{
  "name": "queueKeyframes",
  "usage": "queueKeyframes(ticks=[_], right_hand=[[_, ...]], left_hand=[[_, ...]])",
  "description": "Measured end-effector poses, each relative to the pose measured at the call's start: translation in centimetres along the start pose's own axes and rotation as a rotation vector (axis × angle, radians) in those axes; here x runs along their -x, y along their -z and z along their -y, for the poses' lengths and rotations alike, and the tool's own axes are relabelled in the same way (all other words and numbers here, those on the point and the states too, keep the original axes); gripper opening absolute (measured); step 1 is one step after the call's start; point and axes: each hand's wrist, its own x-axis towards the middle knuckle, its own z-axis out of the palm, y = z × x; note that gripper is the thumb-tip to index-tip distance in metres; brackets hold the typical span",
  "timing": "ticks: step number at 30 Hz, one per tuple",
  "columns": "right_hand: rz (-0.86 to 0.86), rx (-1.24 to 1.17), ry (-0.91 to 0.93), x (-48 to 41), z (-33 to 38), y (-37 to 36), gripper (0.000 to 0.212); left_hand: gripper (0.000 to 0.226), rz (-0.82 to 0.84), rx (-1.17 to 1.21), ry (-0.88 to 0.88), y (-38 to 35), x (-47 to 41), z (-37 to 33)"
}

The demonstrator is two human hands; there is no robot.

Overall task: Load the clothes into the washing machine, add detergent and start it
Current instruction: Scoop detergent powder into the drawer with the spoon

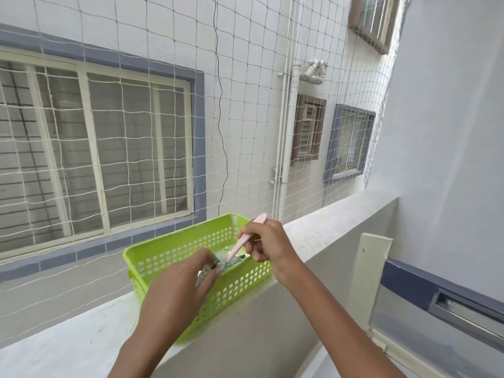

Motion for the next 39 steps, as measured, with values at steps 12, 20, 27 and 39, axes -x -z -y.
queueKeyframes(ticks=[12,20,27,39], right_hand=[[-0.229,-0.386,-0.166,0.6,-0.5,2.4,0.019],[-0.263,-0.475,-0.151,0.9,-0.2,3.2,0.022],[-0.255,-0.547,-0.151,1.6,0.1,5.0,0.024],[-0.571,-0.540,-0.063,6.8,-0.7,16.3,0.024]], left_hand=[[0.015,-0.033,0.043,0.005,0.2,0.2,-0.3],[0.017,-0.072,0.045,0.008,0.2,0.2,-0.6],[0.017,-0.135,0.062,-0.029,0.3,0.3,-1.2],[0.014,-0.309,0.351,-0.488,-6.4,-0.8,-9.7]])
